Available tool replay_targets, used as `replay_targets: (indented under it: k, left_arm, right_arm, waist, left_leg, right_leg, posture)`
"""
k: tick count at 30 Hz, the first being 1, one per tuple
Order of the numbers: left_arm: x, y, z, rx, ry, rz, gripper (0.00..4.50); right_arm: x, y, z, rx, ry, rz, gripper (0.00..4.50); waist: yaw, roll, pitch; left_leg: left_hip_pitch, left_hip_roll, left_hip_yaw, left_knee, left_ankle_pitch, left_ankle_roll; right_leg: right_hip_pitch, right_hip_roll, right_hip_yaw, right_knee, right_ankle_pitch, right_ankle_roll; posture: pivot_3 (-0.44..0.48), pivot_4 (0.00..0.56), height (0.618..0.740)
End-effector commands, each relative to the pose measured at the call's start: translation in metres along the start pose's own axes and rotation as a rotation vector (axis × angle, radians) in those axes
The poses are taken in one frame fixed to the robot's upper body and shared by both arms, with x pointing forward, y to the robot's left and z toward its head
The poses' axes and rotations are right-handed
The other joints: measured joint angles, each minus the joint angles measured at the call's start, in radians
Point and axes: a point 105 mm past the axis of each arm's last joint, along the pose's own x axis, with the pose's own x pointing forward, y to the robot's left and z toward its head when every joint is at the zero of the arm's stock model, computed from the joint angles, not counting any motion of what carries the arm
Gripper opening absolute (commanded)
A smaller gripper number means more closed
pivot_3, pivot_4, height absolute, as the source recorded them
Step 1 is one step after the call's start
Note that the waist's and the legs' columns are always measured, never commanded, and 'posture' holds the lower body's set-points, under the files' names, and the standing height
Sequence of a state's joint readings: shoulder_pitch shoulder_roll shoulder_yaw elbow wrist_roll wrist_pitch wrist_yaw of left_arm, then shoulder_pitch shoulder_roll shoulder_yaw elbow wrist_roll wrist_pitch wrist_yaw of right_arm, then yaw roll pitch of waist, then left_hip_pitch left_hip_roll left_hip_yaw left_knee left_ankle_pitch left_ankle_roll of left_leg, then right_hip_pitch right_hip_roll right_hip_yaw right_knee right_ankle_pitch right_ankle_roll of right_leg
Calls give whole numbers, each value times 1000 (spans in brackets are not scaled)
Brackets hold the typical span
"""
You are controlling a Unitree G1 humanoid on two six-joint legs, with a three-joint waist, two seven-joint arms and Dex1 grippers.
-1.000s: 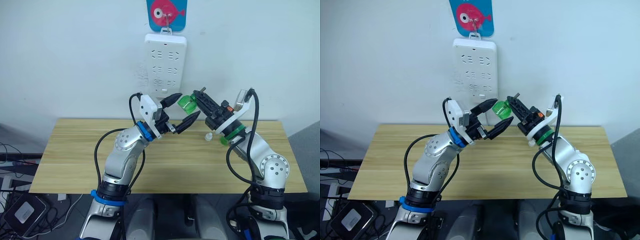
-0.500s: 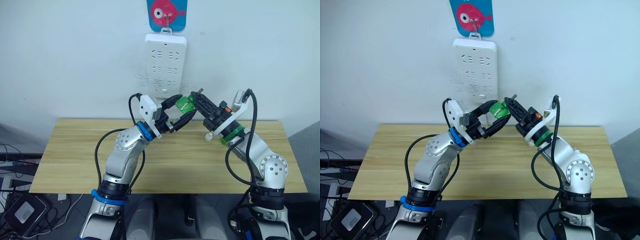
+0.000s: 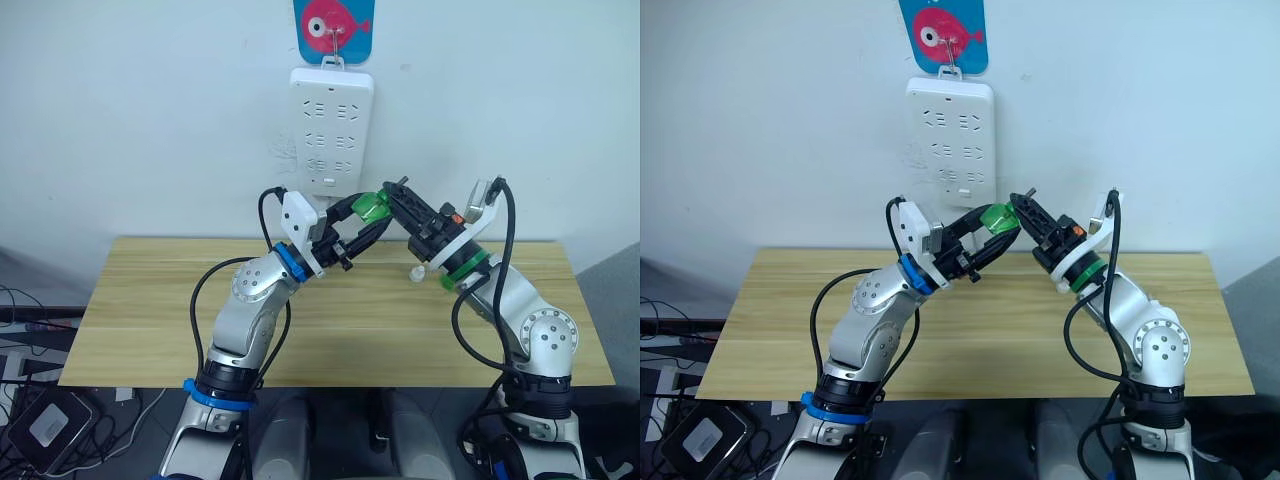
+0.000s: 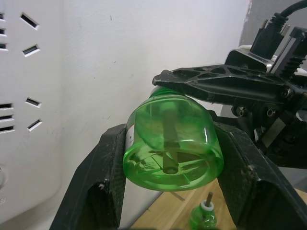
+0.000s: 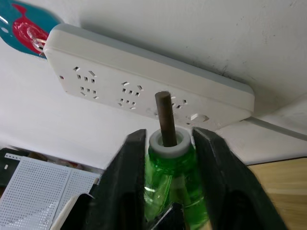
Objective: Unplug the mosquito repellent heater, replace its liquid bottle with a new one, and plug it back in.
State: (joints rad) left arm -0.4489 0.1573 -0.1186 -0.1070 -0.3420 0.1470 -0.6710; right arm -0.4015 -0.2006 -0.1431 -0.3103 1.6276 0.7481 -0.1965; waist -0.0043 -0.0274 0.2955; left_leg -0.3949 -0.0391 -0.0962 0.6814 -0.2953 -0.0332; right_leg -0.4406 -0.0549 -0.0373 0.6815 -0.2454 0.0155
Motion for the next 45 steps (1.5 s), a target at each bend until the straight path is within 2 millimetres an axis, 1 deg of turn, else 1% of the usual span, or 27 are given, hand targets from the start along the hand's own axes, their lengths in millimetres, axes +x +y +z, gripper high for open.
replay_targets:
  k: [1,3,5,6,8,10,13,14,16,18,19,23,31,33,40,45]
  left_arm:
    - [2,0,9,41,-17,-42,2263]
    - [0,2,8,38,-3,-66,2263]
    - [-2,3,7,29,10,-91,2263]
    - [-4,4,6,25,22,-106,2263]
    - [-8,4,4,26,43,-130,2263]
    - [-14,5,1,17,64,-148,2263]
    - [-20,5,1,5,80,-162,2263]
    - [-22,5,1,8,84,-162,2263]
    - [-27,7,-1,9,93,-150,2263]
    - [-28,8,-2,8,95,-143,2263]
    - [-27,7,-2,7,94,-142,2263]
    - [-26,6,-1,6,88,-132,2263]
    - [-31,4,1,6,87,-97,2263]
    - [-32,4,1,6,88,-95,2263]
    - [-34,3,1,3,100,-89,2263]
    - [-32,3,1,1,105,-93,2263]
  right_arm:
    - [-12,6,-14,-177,144,32,2911]
    - [-26,-4,-10,-276,227,-10,3610]
    - [-38,-11,-1,-332,276,-43,4398]
    - [-44,-15,4,-350,304,-65,4485]
    - [-58,-23,13,-397,367,-120,4485]
    - [-77,-42,26,-482,437,-249,4485]
    - [-102,-63,44,-615,525,-397,4485]
    - [-112,-72,49,-659,564,-455,4485]
    - [-142,-103,69,-772,648,-684,4485]
    - [-159,-118,82,-825,683,-805,4485]
    - [-164,-122,85,-833,701,-832,4485]
    - [-174,-133,92,-829,732,-910,4485]
    - [-184,-152,92,-705,725,-1022,4485]
    - [-185,-155,92,-686,718,-1039,4485]
    - [-191,-165,96,-705,737,-1065,4485]
    - [-193,-172,95,-691,747,-1067,4485]
  waist:
    - [1,0,0]
    - [2,0,-1]
    - [3,0,-1]
    - [4,0,-1]
    - [4,0,-1]
    - [5,0,-1]
    - [4,0,-1]
    - [4,0,-1]
    - [3,0,-1]
    - [4,-1,-1]
    - [4,-1,-1]
    - [2,-1,-1]
    - [8,-2,0]
    - [10,-2,0]
    - [13,-2,0]
    - [13,-2,1]
  left_leg:
    - [0,0,0,0,0,0]
    - [0,-1,1,0,0,0]
    - [-1,-1,3,0,0,1]
    - [-1,-1,3,0,0,1]
    - [-1,-1,4,1,0,1]
    - [-1,0,6,1,0,1]
    - [0,0,9,1,0,2]
    - [0,0,9,1,0,2]
    - [1,0,10,0,-1,3]
    - [1,0,11,1,-1,3]
    - [1,0,11,1,-1,3]
    - [2,1,14,1,-1,3]
    - [2,2,13,1,-1,3]
    - [2,1,13,1,-1,3]
    - [2,1,13,1,-1,3]
    - [2,1,13,1,-1,3]
  right_leg:
    - [0,0,0,0,0,0]
    - [0,0,0,-1,0,0]
    - [1,0,0,-1,0,0]
    - [1,0,0,-1,0,0]
    - [1,0,0,-1,0,0]
    - [1,0,0,-1,0,0]
    - [1,0,0,-1,0,0]
    - [1,0,0,-1,0,0]
    - [1,0,0,-1,0,0]
    - [2,0,0,-1,0,0]
    - [2,0,0,-2,0,0]
    - [1,0,1,-2,0,0]
    - [2,-1,2,-2,0,0]
    - [2,-1,2,-2,0,0]
    - [2,-1,2,-2,0,0]
    - [2,-1,2,-2,0,0]
  posture:
    - [52,243,740]
    - [50,243,740]
    - [46,243,740]
    - [46,243,740]
    - [38,245,740]
    - [30,251,740]
    - [25,261,740]
    - [26,265,740]
    - [29,269,740]
    - [31,275,740]
    - [35,277,740]
    - [50,287,740]
    - [74,305,740]
    - [77,306,740]
    - [85,312,740]
    - [83,321,740]
